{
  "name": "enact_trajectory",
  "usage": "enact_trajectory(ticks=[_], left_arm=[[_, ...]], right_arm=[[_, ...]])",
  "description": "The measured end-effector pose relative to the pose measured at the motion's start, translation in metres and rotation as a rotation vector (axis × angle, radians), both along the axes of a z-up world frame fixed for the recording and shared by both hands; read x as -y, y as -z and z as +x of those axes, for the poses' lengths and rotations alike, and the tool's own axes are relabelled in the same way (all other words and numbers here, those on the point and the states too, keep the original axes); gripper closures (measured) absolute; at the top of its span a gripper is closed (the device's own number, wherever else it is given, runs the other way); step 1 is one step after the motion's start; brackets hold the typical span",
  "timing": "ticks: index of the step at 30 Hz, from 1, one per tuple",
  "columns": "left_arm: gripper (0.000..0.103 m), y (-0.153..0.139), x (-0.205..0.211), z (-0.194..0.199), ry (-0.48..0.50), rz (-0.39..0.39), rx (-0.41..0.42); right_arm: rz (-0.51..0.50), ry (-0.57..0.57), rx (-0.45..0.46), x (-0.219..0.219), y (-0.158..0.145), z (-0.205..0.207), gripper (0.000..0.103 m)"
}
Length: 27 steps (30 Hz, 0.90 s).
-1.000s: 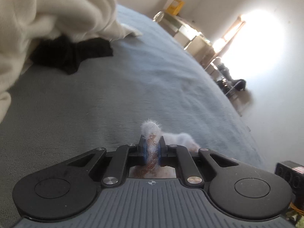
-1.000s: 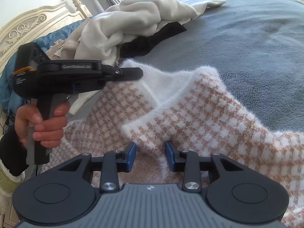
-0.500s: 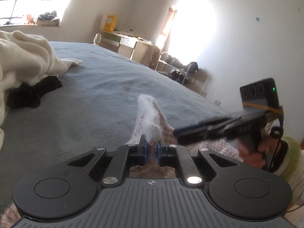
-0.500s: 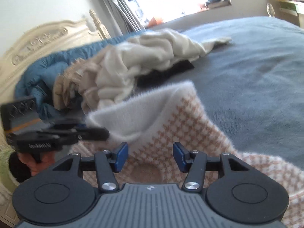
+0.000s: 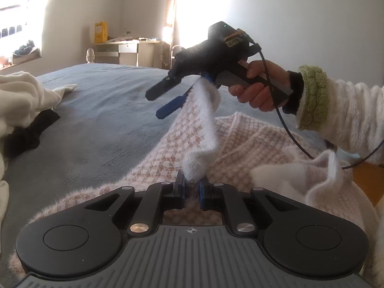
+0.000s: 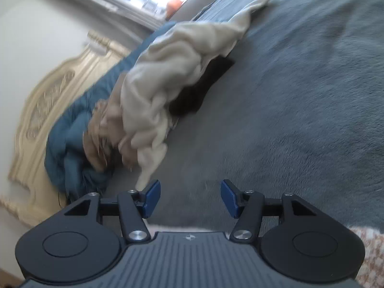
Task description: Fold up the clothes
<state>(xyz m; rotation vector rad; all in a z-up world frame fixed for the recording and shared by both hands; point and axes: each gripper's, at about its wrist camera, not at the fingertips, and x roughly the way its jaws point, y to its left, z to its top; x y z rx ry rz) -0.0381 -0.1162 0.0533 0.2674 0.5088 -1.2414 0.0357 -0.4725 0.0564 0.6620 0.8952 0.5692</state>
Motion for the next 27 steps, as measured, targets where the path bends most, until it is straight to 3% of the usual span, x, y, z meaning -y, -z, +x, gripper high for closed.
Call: enact_trajectory(ticks=[4, 6, 9, 12, 17, 20, 23, 27], left_arm=[[0.094, 0.008, -0.005, -0.002, 0.017, 0.03, 0.008], [0.094, 0.013, -0.008, -0.006, 0.023, 0.05, 0.02], [0.09, 0.016, -0.015, -0.015, 0.016, 0.075, 0.03], [0.082, 0.006, -0.023, -0.021, -0.005, 0.082, 0.014], [0.066, -0.022, -0.043, -0.02, -0.043, -0.05, -0.061], [0.063, -0.019, -0.026, -0.011, -0.139, -0.053, -0.053], [0.063, 0.005, 0.003, 0.001, -0.256, 0.088, -0.011], [0.062, 0.022, 0.015, 0.002, -0.324, 0.143, 0.06]], right_arm=[[-0.125, -0.208, 0.151, -0.036, -0.013, -0.065, 0.045], [-0.193, -0.264, 0.166, -0.05, -0.007, -0.091, 0.045], [-0.293, -0.253, 0.143, -0.066, 0.01, -0.11, 0.047], [-0.329, -0.228, 0.207, -0.07, 0.01, -0.118, 0.047], [-0.469, -0.246, 0.285, -0.084, 0.005, -0.13, 0.047], [-0.607, -0.251, 0.347, -0.101, 0.006, -0.144, 0.047], [-0.713, -0.198, 0.401, -0.115, 0.006, -0.157, 0.047], [-0.783, -0.052, 0.488, -0.113, -0.009, -0.164, 0.046]])
